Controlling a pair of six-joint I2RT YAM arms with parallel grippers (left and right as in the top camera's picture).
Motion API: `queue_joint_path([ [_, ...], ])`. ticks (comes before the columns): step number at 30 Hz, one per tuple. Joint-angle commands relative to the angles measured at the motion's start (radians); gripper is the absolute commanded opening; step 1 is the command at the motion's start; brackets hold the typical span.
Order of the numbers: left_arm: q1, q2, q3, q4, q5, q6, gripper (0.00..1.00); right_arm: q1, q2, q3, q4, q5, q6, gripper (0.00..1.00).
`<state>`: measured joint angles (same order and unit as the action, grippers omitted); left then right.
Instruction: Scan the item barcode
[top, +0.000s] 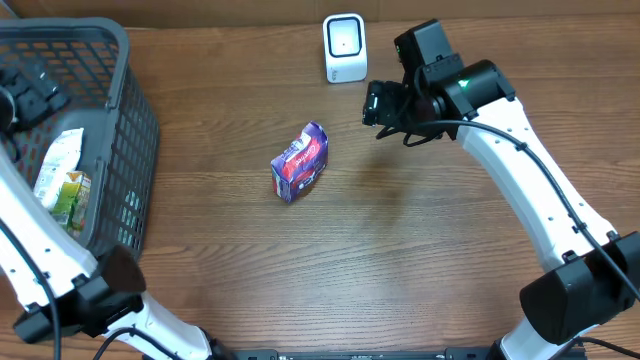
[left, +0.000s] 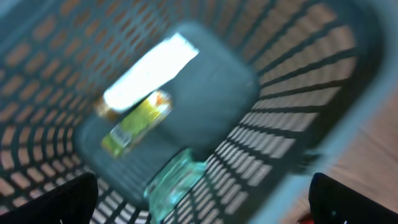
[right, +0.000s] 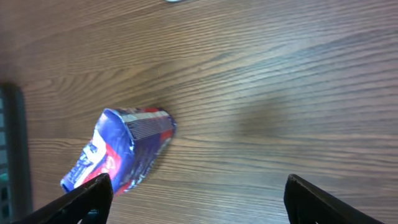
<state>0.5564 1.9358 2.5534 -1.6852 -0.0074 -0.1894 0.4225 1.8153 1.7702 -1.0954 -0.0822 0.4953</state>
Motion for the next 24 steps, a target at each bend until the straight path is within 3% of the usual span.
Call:
queue_joint_path([
  [1,0.047,0.005,-0.129,0.005,0.04,-0.027,0.98,0.001,-0.008,0.016,0.002,-0.008,-0.058,0.9],
  [15,0.113,0.005,-0.484,0.185,-0.066,0.048,0.95,0.001,-0.008,0.016,0.01,-0.003,-0.091,0.92],
  [24,0.145,-0.012,-0.811,0.571,-0.052,0.124,0.96,0.001,-0.008,0.016,-0.003,0.044,-0.108,0.93],
])
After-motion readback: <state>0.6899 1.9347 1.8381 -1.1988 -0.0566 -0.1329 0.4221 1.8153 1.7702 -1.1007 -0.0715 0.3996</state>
